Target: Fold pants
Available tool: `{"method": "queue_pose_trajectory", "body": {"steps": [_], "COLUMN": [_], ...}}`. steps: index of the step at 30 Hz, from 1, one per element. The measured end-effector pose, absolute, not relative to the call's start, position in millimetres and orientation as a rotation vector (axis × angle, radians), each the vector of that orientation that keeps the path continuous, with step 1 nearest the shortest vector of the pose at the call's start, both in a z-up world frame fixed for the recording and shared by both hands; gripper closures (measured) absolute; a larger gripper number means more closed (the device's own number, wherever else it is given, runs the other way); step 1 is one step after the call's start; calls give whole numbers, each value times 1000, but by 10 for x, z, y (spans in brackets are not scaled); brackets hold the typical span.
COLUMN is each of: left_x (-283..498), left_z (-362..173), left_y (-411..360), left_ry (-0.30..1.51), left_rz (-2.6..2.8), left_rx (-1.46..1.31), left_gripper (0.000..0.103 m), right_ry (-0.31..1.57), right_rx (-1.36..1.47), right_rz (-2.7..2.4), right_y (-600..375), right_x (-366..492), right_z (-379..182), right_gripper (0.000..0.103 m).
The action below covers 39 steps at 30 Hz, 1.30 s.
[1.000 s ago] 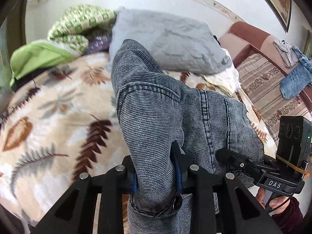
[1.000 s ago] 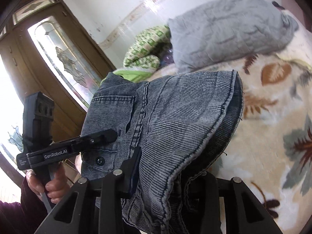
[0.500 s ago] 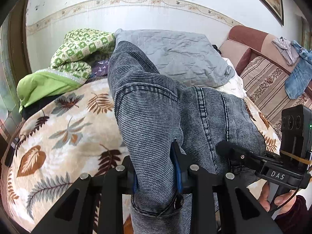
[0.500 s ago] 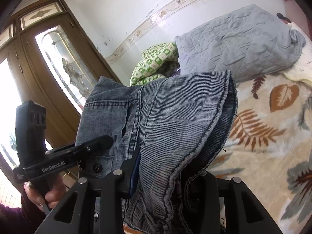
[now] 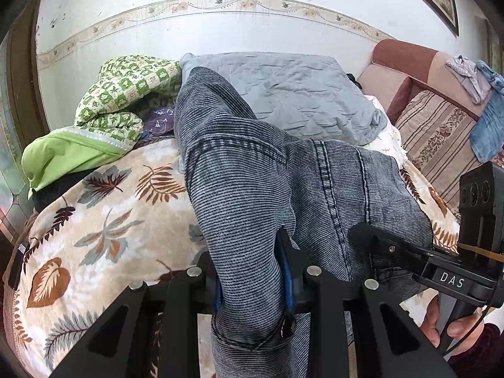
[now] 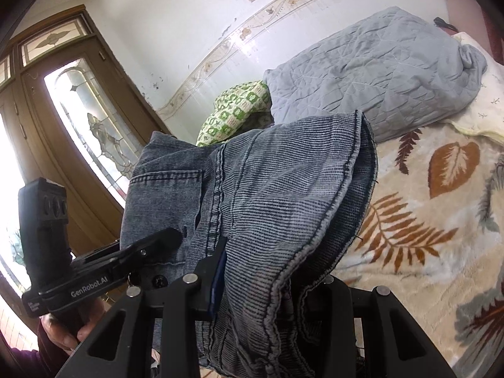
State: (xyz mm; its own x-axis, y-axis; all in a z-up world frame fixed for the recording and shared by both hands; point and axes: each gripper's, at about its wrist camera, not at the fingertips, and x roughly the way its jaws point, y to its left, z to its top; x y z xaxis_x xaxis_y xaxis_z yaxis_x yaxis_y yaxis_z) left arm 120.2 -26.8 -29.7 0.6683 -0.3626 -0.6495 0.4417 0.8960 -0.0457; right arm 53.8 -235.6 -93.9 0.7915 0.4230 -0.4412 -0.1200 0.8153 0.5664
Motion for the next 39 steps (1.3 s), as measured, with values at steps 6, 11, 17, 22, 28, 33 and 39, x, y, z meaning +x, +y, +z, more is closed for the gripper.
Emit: {"method": "queue_pose_trajectory", "body": {"steps": [6,11,17,22,28,33,39], "left_x": [1344,1441,1544,1627,1695,1768,1827], "left_z": [-353,-415,-509,-589,-648,-729,-834], "left_y": [-307,-330,-343,-370,-426,-459,-475], "left_ry": [703,707,717,732,734,750,769], "left_rz": [-439,-433,-431,-425,-423,-419,-415], "left_rx": [124,123,112,111,119,118,119], "left_gripper": [73,73,73,73,73,73,73], "right_ry": [594,605,625,647,668,697,733], "right_rx": [550,549,536,533,532,533,538], "right_rz": [295,283,273,264,254,249,246], "right_y": [-2379,-2397,-2430,-2456,-2498,-2514,-2528], "right_x": [698,818,938,1045,1122,1176,1279], "right_z": [-963,-989,-1015,-1045,-1054,-1070,-1111], "right_gripper": [64,64,64,64,64,64,64]}}
